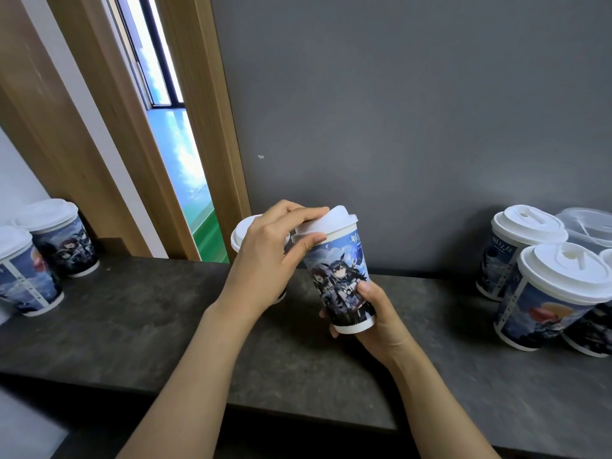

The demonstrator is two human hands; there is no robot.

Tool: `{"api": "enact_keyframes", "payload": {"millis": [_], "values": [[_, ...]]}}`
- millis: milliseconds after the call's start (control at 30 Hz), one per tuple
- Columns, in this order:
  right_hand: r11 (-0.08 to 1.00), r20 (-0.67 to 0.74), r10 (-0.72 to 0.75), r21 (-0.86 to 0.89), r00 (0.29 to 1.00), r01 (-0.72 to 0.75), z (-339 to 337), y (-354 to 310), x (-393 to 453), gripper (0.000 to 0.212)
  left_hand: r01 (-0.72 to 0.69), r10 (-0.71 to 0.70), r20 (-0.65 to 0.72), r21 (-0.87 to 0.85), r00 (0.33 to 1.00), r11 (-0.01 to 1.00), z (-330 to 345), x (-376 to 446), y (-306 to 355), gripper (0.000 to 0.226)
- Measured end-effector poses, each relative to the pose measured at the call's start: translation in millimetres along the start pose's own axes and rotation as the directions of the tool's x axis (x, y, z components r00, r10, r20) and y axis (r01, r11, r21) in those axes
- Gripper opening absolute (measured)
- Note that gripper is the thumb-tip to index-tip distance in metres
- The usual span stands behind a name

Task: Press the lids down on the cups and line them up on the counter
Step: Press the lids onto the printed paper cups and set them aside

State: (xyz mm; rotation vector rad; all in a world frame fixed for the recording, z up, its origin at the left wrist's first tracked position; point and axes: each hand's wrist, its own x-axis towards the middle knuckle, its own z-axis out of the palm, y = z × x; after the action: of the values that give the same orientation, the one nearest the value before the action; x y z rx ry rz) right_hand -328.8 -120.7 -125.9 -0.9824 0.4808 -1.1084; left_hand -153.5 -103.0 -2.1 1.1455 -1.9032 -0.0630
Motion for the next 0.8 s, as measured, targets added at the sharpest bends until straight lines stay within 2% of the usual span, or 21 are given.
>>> {"api": "enact_keyframes", "payload": {"millis": [100, 200, 300, 367, 500, 667, 733, 800], "values": [[0.993, 0.092, 0.055, 0.097, 0.994, -0.064, -1, -4, -2, 0.069, -0.007, 0.012, 0.040, -0.121, 0.999, 0.993, -5, 0, -5, 0.033], [0.969, 0.284, 0.096, 0.193, 0.954, -0.155, -2, -7, -4, 0.062, 0.023, -0.012, 0.058, -0.190, 0.998, 0.981, -7, -2, -5, 0.032], [0.926, 0.416, 0.080, 0.304, 0.906, -0.222, -5, -10, -5, 0.062, 0.038, -0.026, 0.058, -0.220, 0.998, 0.975, -5, -3, -1, 0.033], [0.909, 0.447, 0.063, 0.343, 0.892, -0.236, -6, -10, -5, 0.063, 0.036, -0.027, 0.045, -0.211, 0.999, 0.977, -4, -4, 0, 0.031], [0.907, 0.430, 0.073, 0.347, 0.900, -0.239, -6, -8, -5, 0.063, 0.034, -0.031, 0.024, -0.143, 0.999, 0.989, -2, -4, -4, 0.027], [0.947, 0.339, 0.061, 0.276, 0.939, -0.161, -8, -6, -3, 0.062, 0.045, -0.038, 0.093, -0.073, 0.995, 0.996, -7, -4, -8, 0.035], [0.977, 0.237, 0.043, 0.191, 0.970, -0.090, -6, -5, -2, 0.064, 0.043, -0.035, 0.145, -0.055, 0.989, 0.998, -12, -5, -9, 0.045], [0.993, 0.023, -0.107, -0.041, 0.994, 0.107, -1, 1, 0, 0.063, 0.060, -0.049, 0.218, -0.041, 0.975, 0.997, -15, -6, -11, 0.055]]}}
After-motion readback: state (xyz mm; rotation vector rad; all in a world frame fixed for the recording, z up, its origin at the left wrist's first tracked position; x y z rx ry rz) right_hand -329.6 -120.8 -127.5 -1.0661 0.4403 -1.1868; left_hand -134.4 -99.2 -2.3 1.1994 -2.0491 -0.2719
